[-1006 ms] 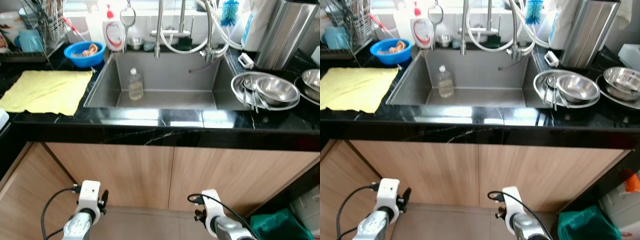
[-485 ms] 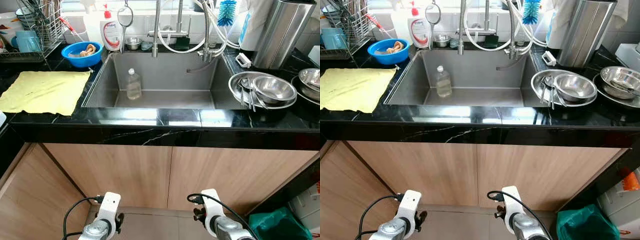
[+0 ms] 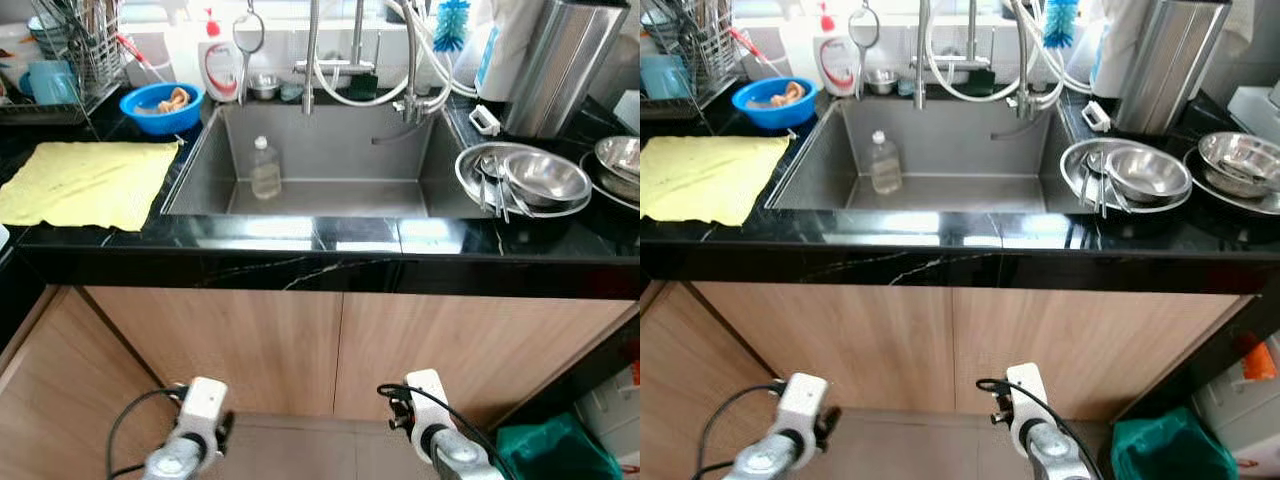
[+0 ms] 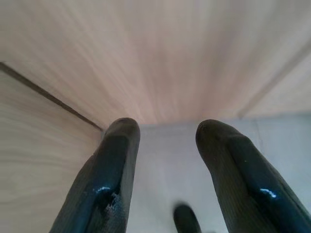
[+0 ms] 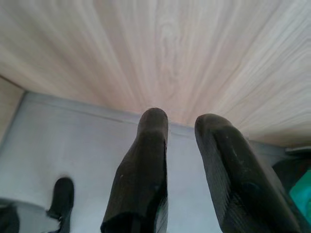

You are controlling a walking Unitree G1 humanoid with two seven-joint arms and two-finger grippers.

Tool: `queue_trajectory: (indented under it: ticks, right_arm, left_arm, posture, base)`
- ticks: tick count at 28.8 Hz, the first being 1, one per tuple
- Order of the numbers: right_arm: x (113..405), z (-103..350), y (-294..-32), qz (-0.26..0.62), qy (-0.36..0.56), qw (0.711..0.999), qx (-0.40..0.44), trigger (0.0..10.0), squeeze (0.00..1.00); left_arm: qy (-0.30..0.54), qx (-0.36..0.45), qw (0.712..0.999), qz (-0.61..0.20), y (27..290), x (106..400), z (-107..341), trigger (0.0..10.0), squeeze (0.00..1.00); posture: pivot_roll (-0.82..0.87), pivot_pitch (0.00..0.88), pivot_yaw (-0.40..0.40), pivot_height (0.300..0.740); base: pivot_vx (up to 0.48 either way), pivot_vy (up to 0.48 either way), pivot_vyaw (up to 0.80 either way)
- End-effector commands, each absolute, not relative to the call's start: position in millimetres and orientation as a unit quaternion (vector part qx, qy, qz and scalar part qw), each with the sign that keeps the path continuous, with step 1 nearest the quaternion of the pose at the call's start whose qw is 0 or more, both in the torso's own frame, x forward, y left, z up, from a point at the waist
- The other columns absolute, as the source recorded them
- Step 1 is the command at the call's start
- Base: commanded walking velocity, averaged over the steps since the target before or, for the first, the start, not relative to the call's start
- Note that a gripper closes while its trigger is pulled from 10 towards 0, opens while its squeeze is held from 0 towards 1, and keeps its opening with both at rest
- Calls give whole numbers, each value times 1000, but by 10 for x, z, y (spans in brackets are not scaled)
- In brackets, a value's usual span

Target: Kitchen organization

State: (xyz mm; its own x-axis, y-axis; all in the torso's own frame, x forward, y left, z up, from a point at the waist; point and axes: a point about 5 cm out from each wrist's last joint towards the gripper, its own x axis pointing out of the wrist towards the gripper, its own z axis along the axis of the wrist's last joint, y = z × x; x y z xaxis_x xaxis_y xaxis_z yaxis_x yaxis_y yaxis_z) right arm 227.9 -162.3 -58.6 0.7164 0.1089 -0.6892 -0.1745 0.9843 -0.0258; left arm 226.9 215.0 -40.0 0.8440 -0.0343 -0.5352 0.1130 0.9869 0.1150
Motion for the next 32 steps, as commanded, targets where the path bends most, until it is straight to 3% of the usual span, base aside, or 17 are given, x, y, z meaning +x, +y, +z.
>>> queue_trajectory:
  ticks: [1, 16, 32]
  right_arm:
    - [2311, -558, -1609, 74, 354, 931, -47, 10000, 0]
    - [2303, -539, -1650, 45, 326, 943, -52, 10000, 0]
    - [2317, -508, -1681, 0, 301, 952, -57, 10000, 0]
  left_arm:
    - [237, 68, 968, -41, 2180, 2264, -317, 10000, 0]
    - [94, 84, 991, -39, 2171, 2084, 187, 10000, 0]
    - [86, 91, 992, -34, 2166, 1814, 502, 10000, 0]
  posture:
    - [-65, 0, -13, 732]
    - [-74, 7, -5, 732]
    - [-94, 16, 5, 732]
  base:
    - [0, 0, 0]
    - [0, 0, 0]
    - [0, 0, 0]
